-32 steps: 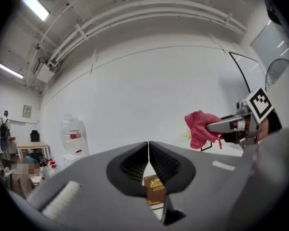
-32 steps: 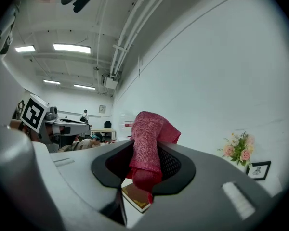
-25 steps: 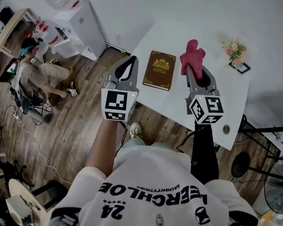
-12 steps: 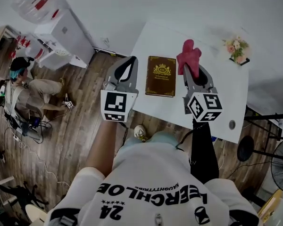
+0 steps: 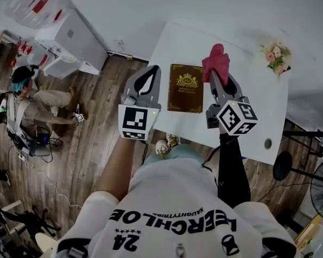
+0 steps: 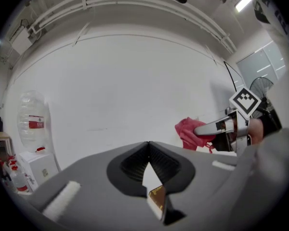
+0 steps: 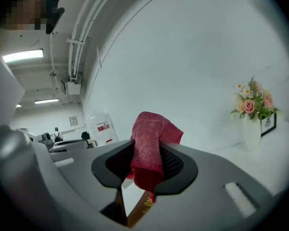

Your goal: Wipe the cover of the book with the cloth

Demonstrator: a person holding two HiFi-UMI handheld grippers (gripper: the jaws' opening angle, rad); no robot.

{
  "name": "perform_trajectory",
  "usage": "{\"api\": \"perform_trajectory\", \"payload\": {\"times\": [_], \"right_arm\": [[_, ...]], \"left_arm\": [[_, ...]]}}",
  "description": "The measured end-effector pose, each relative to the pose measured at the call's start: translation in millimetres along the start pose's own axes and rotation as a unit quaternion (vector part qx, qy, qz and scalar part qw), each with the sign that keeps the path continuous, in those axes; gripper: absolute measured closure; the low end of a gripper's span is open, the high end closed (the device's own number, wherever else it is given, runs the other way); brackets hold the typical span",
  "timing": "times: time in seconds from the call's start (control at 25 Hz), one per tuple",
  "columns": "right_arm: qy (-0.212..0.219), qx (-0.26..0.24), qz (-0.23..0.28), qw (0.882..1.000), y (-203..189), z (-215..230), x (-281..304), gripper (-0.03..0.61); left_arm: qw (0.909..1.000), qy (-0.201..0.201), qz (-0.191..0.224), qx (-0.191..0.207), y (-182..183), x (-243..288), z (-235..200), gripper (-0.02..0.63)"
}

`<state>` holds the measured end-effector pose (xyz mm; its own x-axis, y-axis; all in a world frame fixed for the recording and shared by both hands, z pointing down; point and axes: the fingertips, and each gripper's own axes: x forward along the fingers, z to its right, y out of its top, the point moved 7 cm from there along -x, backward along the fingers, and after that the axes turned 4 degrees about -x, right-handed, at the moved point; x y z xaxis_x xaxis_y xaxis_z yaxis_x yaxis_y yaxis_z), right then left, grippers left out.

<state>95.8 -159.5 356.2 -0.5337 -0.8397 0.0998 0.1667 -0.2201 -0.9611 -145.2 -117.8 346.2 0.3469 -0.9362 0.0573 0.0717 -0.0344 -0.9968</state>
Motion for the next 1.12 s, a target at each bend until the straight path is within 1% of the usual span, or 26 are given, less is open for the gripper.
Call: {"api": "perform_trajectory", "payload": {"times": [0.12,0.28,0.52,0.56,0.68,0.84,0.96,1.12], "right_arm": [[0.013,-0.015,-0.022,1.000,-4,3,17,0.477],[0.017,-0.038,-0.053,0.998,-12,9,42,0.479],[0.068,-0.041,-0.102,0.992,-31,12,73,0.479],[0.079,-0.043,-0.122,0.988,-37,11,79,0.479],[0.108,-0.054,-0.195,0.973,-62,8,96,0.478],[0.113,-0.081,-0.254,0.957,-92,-3,112,0.477],[0.120,-0.085,-0.297,0.943,-117,-13,123,0.477],[0.106,-0.084,-0.339,0.931,-144,-14,138,0.477]], "left_arm": [[1.0000,-0.003,-0.007,-0.003,-4,13,1,0.557],[0.9994,-0.001,-0.014,-0.033,-13,29,0,0.557],[0.9986,0.019,-0.038,-0.030,-35,38,3,0.557],[0.9985,0.020,-0.041,-0.029,-37,39,5,0.557],[0.9984,0.012,-0.047,-0.029,-40,43,13,0.557],[0.9980,-0.002,-0.058,-0.023,-45,43,17,0.557],[0.9968,-0.005,-0.074,-0.029,-55,37,12,0.557],[0.9956,-0.003,-0.089,-0.031,-63,32,7,0.557]]}}
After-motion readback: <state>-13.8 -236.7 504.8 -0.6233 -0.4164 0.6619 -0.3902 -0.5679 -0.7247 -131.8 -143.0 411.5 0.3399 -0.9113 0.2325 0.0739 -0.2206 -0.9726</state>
